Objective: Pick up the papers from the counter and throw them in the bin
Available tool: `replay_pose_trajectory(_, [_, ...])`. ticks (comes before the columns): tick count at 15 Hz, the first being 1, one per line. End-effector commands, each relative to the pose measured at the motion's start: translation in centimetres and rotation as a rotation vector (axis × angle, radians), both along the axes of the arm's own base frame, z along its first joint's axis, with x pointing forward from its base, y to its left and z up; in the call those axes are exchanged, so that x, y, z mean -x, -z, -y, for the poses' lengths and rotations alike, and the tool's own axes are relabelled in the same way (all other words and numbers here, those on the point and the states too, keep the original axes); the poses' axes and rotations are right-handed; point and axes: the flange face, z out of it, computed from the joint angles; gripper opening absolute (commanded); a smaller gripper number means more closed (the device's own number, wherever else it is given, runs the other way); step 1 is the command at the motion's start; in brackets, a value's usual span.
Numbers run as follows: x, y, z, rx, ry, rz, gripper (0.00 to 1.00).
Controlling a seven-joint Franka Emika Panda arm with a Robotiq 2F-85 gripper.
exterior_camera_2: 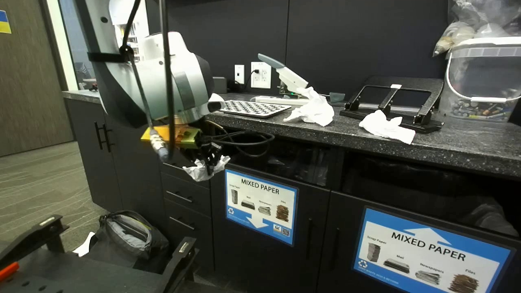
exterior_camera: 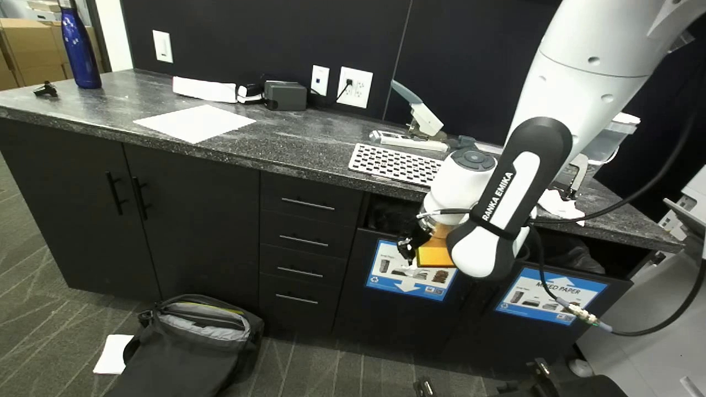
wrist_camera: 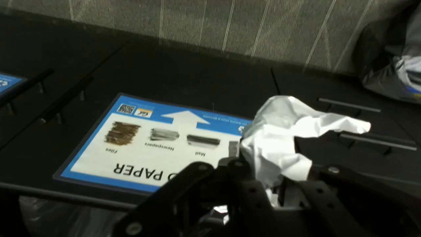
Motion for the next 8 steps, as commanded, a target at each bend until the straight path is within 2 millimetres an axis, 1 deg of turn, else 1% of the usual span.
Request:
replay_pose_trajectory(1, [-2.5, 0.3, 1.9, -0.014, 0.044, 0.199, 0.10])
replay_pose_trajectory(2, [-2.7, 0.6, 2.5, -0.012, 0.055, 0.259, 0.10])
replay_pose_trajectory(4, [-3.0, 2.0, 3.1, -0.017, 0.094, 0.371, 0.10])
replay_pose_trajectory(6, [-2.9, 4.0, 3.3, -0.020, 0.136, 0.473, 0.10])
replay_pose_trajectory(7, [-2.7, 4.4, 3.4, -0.024, 0.164, 0.521, 0.10])
replay_pose_trajectory(8, [-2.5, 5.3, 3.4, -0.020, 0.181, 0.568, 0.10])
